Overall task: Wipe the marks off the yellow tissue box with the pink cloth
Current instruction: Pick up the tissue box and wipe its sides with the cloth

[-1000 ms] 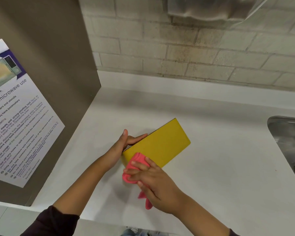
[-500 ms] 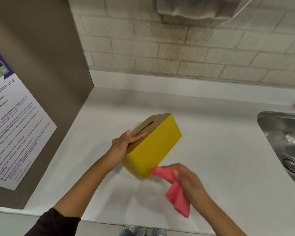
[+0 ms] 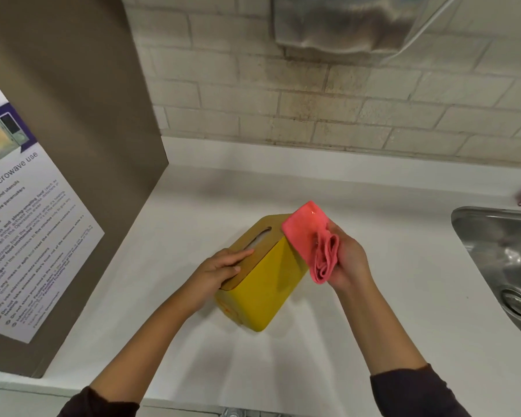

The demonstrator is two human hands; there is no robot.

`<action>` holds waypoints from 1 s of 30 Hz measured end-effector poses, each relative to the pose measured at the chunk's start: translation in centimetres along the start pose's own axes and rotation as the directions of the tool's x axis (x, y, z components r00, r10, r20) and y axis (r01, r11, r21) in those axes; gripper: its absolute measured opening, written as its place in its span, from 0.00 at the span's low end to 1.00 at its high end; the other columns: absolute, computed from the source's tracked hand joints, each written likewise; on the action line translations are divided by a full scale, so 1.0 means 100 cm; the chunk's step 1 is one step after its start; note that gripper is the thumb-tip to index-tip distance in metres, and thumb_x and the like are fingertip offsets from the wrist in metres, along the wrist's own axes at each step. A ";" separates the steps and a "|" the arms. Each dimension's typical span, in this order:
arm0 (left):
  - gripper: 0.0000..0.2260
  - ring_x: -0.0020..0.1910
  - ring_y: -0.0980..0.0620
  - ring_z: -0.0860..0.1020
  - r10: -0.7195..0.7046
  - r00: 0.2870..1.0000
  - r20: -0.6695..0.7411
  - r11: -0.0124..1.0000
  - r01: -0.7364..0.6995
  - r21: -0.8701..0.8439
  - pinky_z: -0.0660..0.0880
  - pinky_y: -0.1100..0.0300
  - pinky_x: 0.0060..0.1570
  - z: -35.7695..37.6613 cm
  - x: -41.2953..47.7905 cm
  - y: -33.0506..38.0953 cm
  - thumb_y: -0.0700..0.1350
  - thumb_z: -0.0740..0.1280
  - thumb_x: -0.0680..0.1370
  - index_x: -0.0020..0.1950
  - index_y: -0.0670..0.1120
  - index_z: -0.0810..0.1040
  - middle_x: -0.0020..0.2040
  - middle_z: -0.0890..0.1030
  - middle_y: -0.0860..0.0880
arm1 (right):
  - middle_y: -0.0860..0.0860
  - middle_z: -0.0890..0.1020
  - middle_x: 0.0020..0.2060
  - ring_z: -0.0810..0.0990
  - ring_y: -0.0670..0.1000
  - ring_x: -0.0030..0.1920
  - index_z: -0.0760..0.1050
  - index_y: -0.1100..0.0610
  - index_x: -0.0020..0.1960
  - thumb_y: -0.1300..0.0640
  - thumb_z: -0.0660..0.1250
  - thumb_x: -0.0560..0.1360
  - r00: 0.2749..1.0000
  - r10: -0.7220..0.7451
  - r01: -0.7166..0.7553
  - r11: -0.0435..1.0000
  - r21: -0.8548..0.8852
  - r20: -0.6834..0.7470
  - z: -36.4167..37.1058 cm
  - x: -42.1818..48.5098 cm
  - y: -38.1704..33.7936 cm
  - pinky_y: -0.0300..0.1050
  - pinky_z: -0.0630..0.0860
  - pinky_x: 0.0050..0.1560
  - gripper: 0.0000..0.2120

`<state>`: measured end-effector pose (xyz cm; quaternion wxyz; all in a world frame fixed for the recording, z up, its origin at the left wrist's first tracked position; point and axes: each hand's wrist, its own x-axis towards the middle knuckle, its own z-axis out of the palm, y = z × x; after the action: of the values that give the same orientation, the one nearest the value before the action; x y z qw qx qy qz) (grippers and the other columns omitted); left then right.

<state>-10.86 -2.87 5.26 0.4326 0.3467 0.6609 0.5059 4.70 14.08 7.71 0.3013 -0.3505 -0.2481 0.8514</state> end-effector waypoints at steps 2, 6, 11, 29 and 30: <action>0.20 0.58 0.49 0.72 0.009 1.000 0.009 0.999 -0.009 0.037 0.68 0.64 0.57 -0.005 0.002 -0.004 0.35 0.57 0.79 0.68 0.53 0.66 0.51 0.73 0.47 | 0.62 0.79 0.56 0.79 0.60 0.53 0.76 0.65 0.59 0.61 0.57 0.80 0.997 -0.016 0.017 1.000 0.006 -0.075 0.003 0.009 -0.002 0.55 0.76 0.58 0.13; 0.20 0.56 0.52 0.73 0.002 0.999 0.033 0.997 -0.005 0.072 0.69 0.66 0.56 -0.007 0.004 -0.004 0.37 0.58 0.79 0.67 0.54 0.66 0.50 0.73 0.48 | 0.61 0.79 0.52 0.79 0.59 0.50 0.77 0.63 0.53 0.66 0.52 0.79 0.965 -0.193 0.167 0.974 -0.151 -0.179 0.008 0.020 0.006 0.56 0.73 0.61 0.14; 0.20 0.52 0.55 0.73 0.028 1.000 0.010 0.998 -0.028 0.048 0.69 0.66 0.54 -0.006 0.005 -0.008 0.36 0.58 0.79 0.67 0.53 0.66 0.47 0.72 0.51 | 0.57 0.80 0.45 0.79 0.56 0.45 0.77 0.61 0.48 0.64 0.57 0.77 0.961 -0.183 0.181 0.983 -0.026 -0.207 0.014 0.023 0.011 0.52 0.75 0.54 0.10; 0.20 0.54 0.51 0.72 0.059 0.998 -0.007 0.998 -0.059 -0.033 0.67 0.62 0.58 -0.012 0.010 -0.015 0.35 0.57 0.79 0.67 0.54 0.66 0.47 0.72 0.49 | 0.59 0.77 0.61 0.78 0.56 0.57 0.63 0.61 0.71 0.75 0.59 0.72 0.937 -0.014 0.174 0.885 -0.433 0.349 -0.020 0.019 -0.007 0.46 0.79 0.54 0.28; 0.20 0.54 0.51 0.72 0.062 0.998 -0.008 0.998 -0.063 -0.029 0.67 0.63 0.58 -0.011 0.009 -0.014 0.35 0.57 0.79 0.67 0.53 0.66 0.46 0.71 0.49 | 0.59 0.74 0.65 0.76 0.56 0.62 0.62 0.59 0.72 0.71 0.62 0.74 0.937 -0.074 0.238 0.851 -0.469 0.340 -0.021 0.021 -0.004 0.48 0.77 0.59 0.28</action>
<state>-12.29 -2.80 3.78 0.4192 0.3592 0.6439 0.5298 5.23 16.23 5.72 0.2258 -0.2575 -0.5334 0.7735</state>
